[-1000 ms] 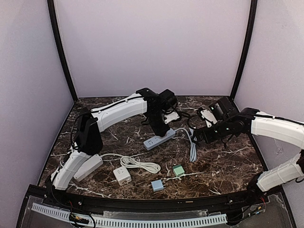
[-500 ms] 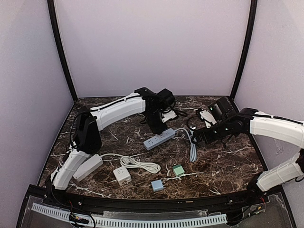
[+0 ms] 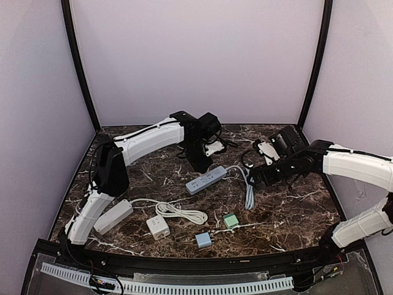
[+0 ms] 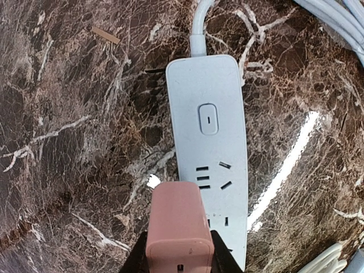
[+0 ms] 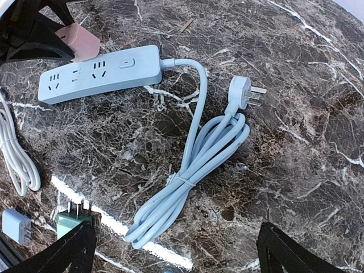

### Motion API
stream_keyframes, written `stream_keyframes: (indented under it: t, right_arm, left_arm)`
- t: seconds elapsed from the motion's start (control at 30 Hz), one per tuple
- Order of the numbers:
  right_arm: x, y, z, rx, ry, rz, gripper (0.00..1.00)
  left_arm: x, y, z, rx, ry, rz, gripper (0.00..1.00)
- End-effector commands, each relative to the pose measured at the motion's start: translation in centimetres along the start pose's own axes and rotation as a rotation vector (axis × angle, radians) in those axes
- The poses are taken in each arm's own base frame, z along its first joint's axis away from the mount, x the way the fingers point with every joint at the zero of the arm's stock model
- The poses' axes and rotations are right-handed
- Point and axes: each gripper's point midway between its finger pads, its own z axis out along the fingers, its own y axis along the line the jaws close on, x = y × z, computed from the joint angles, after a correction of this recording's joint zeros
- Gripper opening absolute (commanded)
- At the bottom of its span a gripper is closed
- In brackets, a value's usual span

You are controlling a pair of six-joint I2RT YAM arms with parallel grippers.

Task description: Insert the plug

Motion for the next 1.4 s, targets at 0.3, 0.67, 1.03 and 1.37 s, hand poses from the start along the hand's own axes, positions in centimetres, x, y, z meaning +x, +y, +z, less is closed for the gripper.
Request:
stream_keyframes:
  t: [0.3, 0.67, 1.03, 1.37]
  right_arm:
    - [0.3, -0.5, 1.0, 0.021, -0.005, -0.015, 0.99]
    - [0.4, -0.5, 1.5, 0.022, 0.001, -0.015, 0.99]
    - [0.6, -0.6, 1.4, 0.026, 0.006, -0.013, 0.99]
    - [1.0, -0.7, 1.3, 0.028, 0.01, -0.016, 0.99]
  left_arm:
    - [-1.6, -0.1, -3.6, 0.012, -0.076, -0.029, 0.01]
    - [-1.4, -1.8, -2.9, 0.107, -0.068, -0.052, 0.01]
    - [-1.1, -1.5, -1.2, 0.09, -0.046, -0.064, 0.01]
    - [-1.3, -1.5, -0.1, 0.084, -0.042, -0.063, 0.01]
